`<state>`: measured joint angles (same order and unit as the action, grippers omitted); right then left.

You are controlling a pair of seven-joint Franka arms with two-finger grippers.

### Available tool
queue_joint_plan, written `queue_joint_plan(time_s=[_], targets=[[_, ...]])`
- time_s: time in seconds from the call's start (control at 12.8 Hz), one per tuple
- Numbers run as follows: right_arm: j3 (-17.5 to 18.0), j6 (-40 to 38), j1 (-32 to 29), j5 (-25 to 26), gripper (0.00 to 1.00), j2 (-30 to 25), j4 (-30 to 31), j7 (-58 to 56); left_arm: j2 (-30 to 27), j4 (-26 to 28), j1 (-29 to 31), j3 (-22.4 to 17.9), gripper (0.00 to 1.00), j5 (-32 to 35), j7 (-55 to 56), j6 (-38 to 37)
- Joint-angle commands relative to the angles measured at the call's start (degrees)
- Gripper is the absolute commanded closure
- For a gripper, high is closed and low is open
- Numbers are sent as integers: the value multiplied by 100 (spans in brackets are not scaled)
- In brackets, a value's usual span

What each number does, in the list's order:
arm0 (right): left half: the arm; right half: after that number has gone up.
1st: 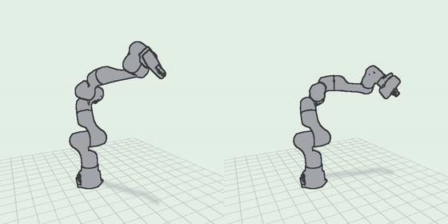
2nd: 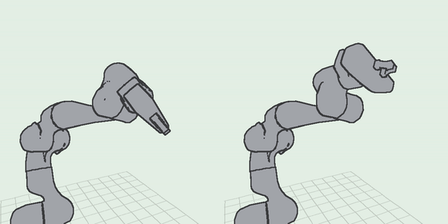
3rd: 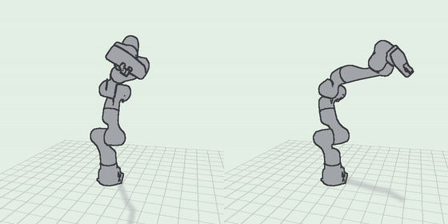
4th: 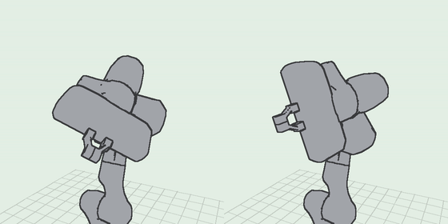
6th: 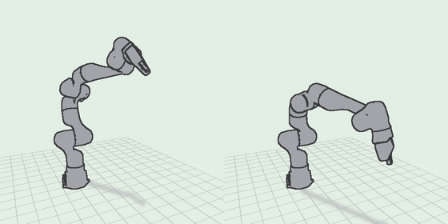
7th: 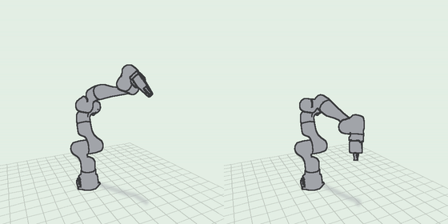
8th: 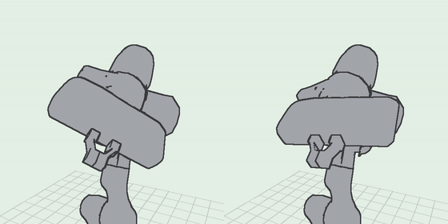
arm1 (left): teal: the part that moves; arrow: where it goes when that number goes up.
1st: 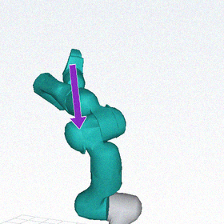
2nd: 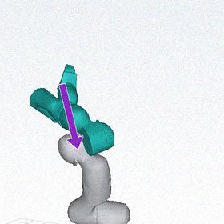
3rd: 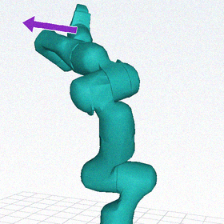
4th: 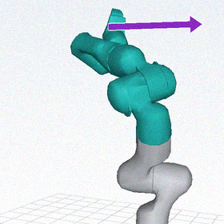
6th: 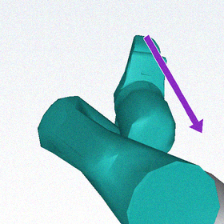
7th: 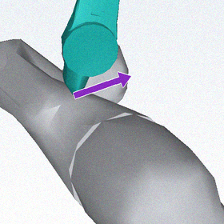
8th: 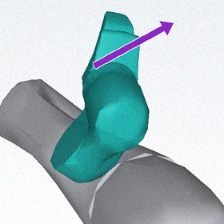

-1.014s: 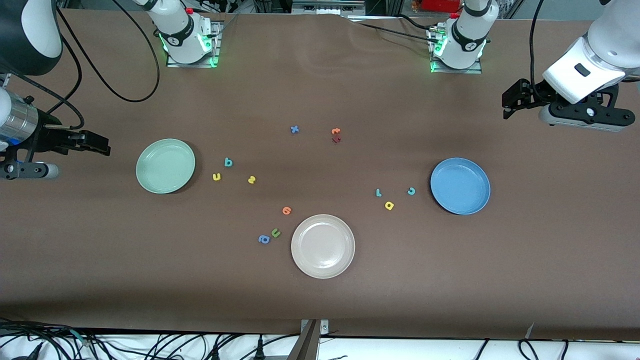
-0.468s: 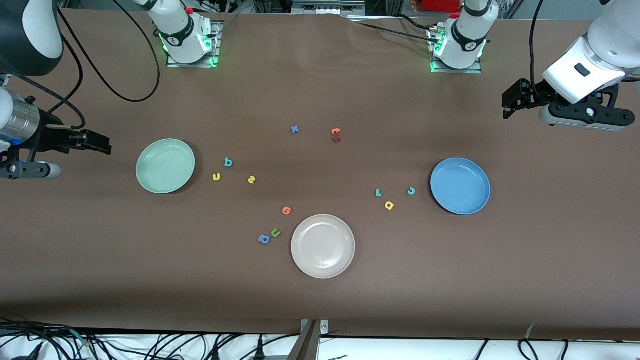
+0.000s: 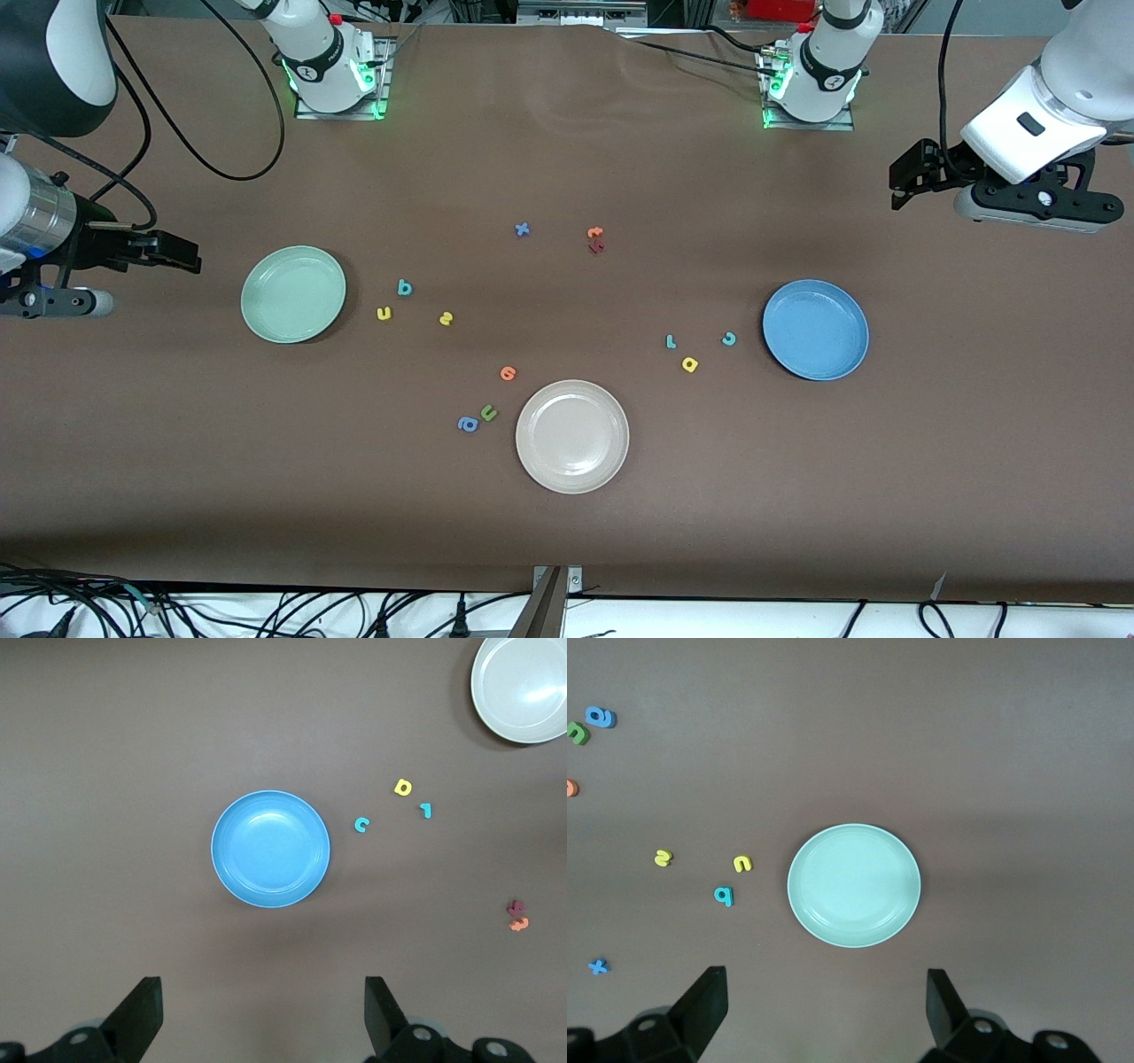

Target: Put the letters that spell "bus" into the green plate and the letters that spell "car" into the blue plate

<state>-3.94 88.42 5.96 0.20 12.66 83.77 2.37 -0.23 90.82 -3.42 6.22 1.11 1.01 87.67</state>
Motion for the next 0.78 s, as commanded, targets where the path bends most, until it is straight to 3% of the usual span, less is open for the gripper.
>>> queue_joint_plan(time_s=[0.0, 0.31, 0.7], targets=[[112, -79, 89, -81, 1, -80, 104, 568, 67, -100, -27, 55, 0, 206, -31, -128], [586, 16, 98, -99, 1, -18, 227, 1213, 233, -100, -62, 134, 0, 100, -13, -101], [1166, 956, 98, -117, 1, 17, 1193, 2056, 1084, -100, -220, 573, 0, 100, -22, 478]])
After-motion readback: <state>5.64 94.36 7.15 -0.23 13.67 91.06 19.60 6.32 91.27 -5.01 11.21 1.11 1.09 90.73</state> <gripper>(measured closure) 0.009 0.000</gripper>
